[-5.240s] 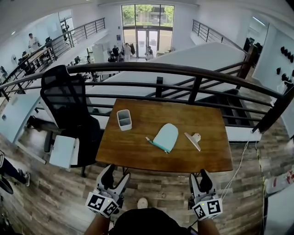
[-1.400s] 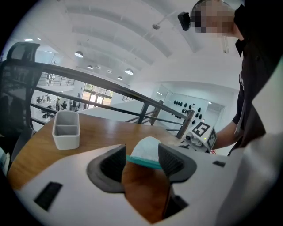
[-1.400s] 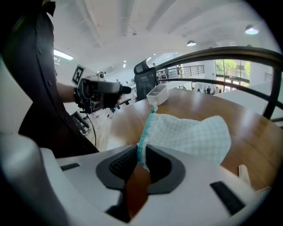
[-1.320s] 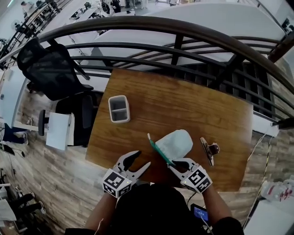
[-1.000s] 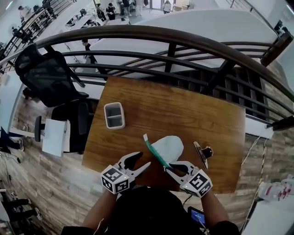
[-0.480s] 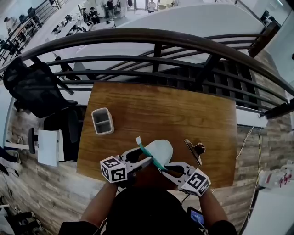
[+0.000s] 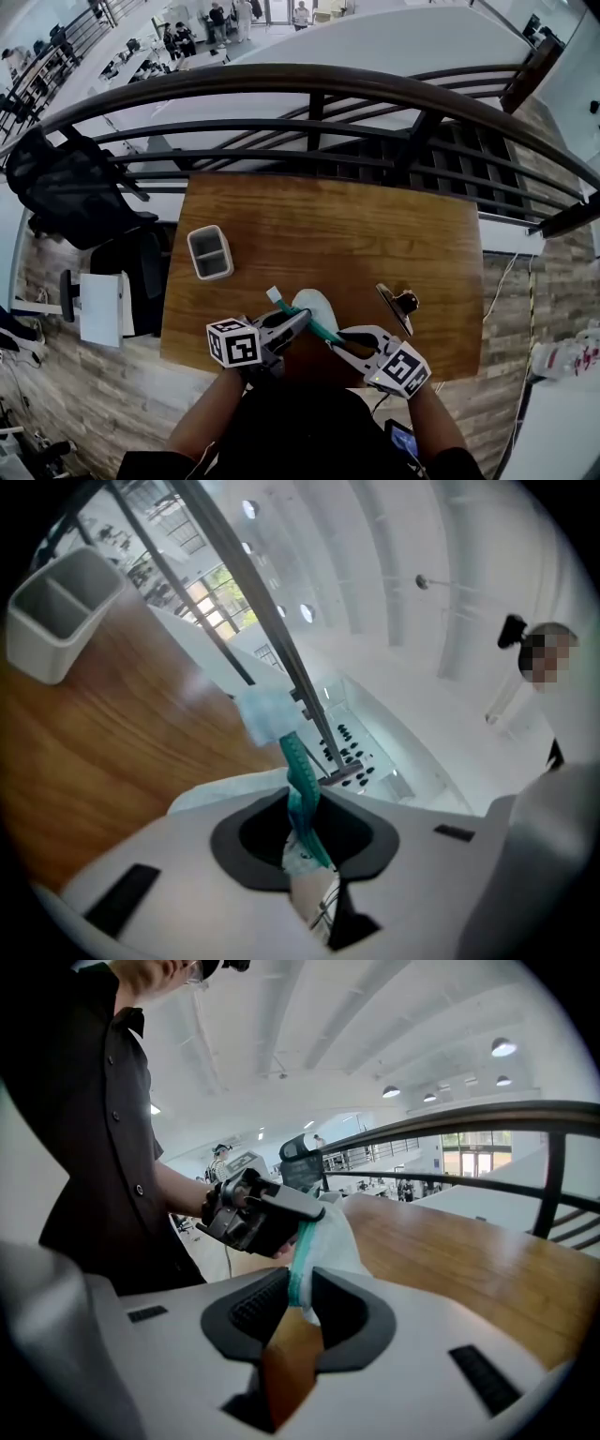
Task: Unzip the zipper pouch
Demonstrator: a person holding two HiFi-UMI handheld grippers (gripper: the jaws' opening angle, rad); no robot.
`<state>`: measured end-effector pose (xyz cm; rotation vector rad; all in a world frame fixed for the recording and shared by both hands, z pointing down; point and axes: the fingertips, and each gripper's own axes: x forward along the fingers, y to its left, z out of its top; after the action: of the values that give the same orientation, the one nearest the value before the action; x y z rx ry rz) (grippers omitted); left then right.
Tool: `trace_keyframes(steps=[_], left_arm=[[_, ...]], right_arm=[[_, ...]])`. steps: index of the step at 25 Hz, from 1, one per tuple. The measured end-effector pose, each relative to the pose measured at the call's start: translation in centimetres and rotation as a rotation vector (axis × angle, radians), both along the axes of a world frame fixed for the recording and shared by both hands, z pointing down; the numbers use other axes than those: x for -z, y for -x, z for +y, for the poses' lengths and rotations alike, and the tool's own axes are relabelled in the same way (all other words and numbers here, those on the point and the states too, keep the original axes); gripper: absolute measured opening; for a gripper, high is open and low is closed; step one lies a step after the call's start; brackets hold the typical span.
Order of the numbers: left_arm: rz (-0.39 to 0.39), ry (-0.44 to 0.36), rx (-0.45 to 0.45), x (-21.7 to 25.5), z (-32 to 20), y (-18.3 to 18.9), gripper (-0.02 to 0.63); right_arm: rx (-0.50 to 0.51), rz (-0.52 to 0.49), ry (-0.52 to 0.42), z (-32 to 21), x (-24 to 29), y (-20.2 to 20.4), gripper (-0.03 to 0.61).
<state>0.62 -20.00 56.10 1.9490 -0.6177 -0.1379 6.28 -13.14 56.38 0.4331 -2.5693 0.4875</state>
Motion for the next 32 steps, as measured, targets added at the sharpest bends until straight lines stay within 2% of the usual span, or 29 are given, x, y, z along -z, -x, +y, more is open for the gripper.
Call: trace_keyframes(steps=[2,4,6,14,21,27,32], left_arm=[[0.009,0.061,0.042,0.0,-0.4,0.8,0.069],[-0.039,0.068,0.063,-0.4,-0.8,1.6,0.069],[-0.077,0.059,0.076,-0.6,-1.3,2.2,0.069],[-0.069,0.091,0.149,-0.8,-3.5,3.4,0.069],[-0.039,0.140,0.184,-0.9,-4.3,4.2,0.069],[-0.030,0.157,0.195,-0.8,-4.2,4.5,0.071],[-0.026,0.133,0.205,-0.5,-3.9,5.1,0.074]], right_arm=[[-0.038,-0.017,-0.035,-0.8,0.5,-0.1,0.099],[-0.068,-0.019,-0.062,-1.4,0.6,-0.4,0.166],[-0.087,0.000,-0.082,-1.6,0.2,-0.9,0.197],[-0.155,0.075,-0.155,-3.1,-3.5,-0.7,0.214],[-0.137,0.093,-0.216,-5.1,-4.9,2.0,0.218],[-0.096,0.086,-0.268,-6.2,-4.1,3.4,0.169],[-0.063,0.087,-0.284,-5.8,-3.5,4.3,0.060]])
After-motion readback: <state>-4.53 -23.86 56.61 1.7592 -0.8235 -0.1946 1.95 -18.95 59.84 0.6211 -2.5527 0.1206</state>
